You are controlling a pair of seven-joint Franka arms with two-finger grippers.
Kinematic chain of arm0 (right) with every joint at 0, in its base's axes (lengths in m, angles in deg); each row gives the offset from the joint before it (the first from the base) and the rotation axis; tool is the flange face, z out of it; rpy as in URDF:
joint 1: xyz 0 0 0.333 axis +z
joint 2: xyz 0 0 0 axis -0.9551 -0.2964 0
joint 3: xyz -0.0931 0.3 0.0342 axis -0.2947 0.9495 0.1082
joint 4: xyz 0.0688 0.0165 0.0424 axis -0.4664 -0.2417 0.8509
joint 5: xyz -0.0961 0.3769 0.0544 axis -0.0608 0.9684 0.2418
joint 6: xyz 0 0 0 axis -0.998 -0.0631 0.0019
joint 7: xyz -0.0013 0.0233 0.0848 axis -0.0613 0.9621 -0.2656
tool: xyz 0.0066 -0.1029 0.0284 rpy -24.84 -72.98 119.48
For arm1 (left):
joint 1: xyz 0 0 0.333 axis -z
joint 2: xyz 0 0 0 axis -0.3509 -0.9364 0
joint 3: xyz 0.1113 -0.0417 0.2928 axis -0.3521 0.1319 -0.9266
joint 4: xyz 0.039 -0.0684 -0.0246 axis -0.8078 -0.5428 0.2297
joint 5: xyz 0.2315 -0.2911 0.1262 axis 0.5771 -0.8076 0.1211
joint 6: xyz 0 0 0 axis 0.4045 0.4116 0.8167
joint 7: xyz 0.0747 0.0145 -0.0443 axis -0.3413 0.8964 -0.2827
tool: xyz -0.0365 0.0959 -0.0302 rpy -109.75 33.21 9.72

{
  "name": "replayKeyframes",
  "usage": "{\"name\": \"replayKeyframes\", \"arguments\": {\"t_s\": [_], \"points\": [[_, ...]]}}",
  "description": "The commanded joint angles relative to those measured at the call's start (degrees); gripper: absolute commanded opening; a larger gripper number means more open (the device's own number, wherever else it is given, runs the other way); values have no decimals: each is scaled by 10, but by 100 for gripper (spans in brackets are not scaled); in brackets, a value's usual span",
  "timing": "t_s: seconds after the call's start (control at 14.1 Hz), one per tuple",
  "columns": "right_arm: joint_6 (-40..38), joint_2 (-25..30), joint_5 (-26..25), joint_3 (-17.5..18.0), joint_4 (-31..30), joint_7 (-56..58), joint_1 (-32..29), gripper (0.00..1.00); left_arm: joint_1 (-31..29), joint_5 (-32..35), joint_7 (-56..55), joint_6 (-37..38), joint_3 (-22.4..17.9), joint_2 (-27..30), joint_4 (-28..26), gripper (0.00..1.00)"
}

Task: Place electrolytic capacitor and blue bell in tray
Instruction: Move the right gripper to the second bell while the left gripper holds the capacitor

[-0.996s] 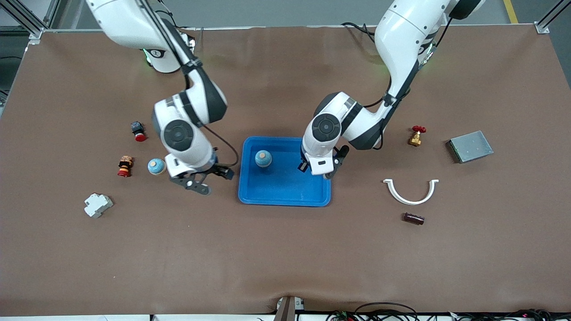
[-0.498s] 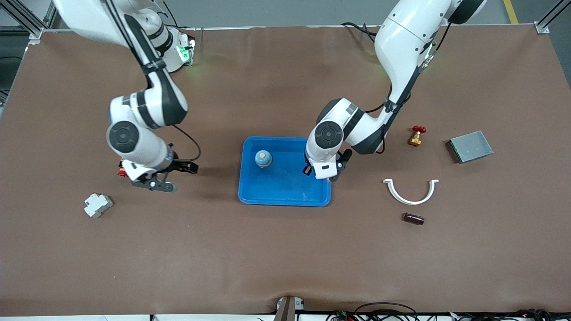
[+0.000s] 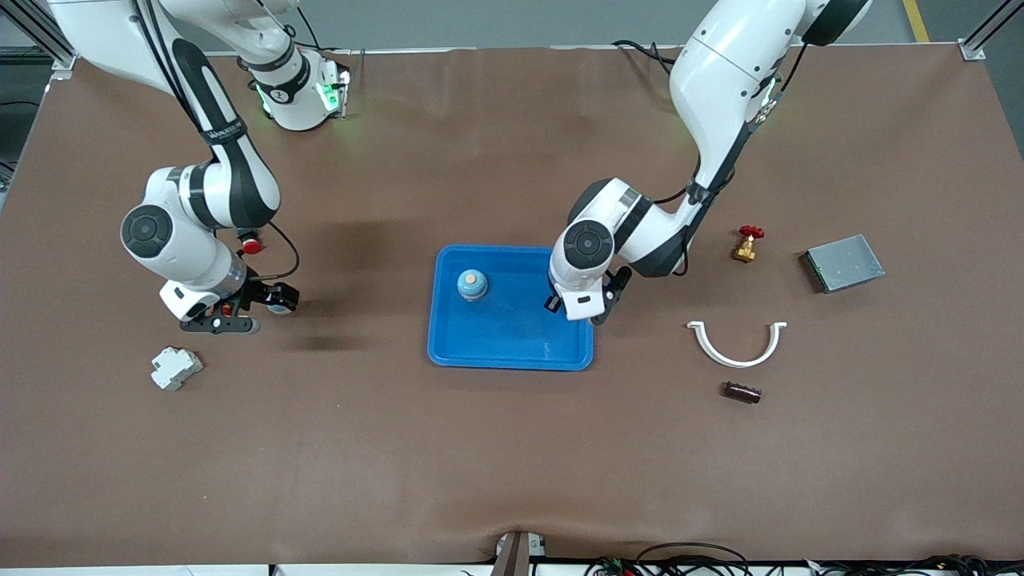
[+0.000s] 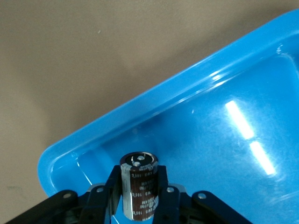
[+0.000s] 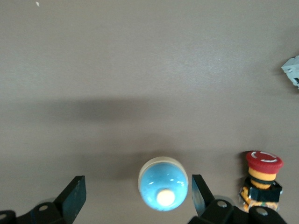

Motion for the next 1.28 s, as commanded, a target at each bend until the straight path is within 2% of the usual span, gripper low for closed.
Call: {"name": "replayKeyframes", "arguments": {"t_s": [0.0, 0.36, 0.5, 0.71, 0.85, 0.92, 1.0, 1.07, 1.14, 1.21], "points": [[41, 15, 0, 11, -36, 18, -16, 100, 4, 12, -7, 1, -1, 3, -7, 2], [119, 5, 0, 11, -75, 27, -18, 100, 7, 12, -8, 1, -1, 1, -11, 3], [137, -1, 0, 11, -84, 30, -22, 100, 7, 12, -7, 1, -1, 0, -11, 7], [168, -19, 0, 12, -96, 48, -36, 100, 7, 12, -7, 2, 0, 0, -11, 23], [180, -28, 0, 12, -102, 50, -37, 100, 7, 12, -6, 3, -1, 0, -10, 38], [180, -31, 0, 12, -102, 50, -37, 100, 7, 12, -6, 5, -1, 1, -10, 51], [180, -32, 0, 12, -103, 50, -37, 100, 7, 12, -6, 6, 0, 2, -9, 60], [181, -35, 0, 12, -104, 50, -37, 100, 7, 12, -5, 7, -1, 2, -9, 85], [183, -37, 1, 12, -108, 50, -37, 100, 7, 12, -5, 7, -1, 2, -8, 100], [187, -37, 1, 12, -111, 49, -37, 100, 7, 12, -4, 7, -1, 3, -6, 100]]}}
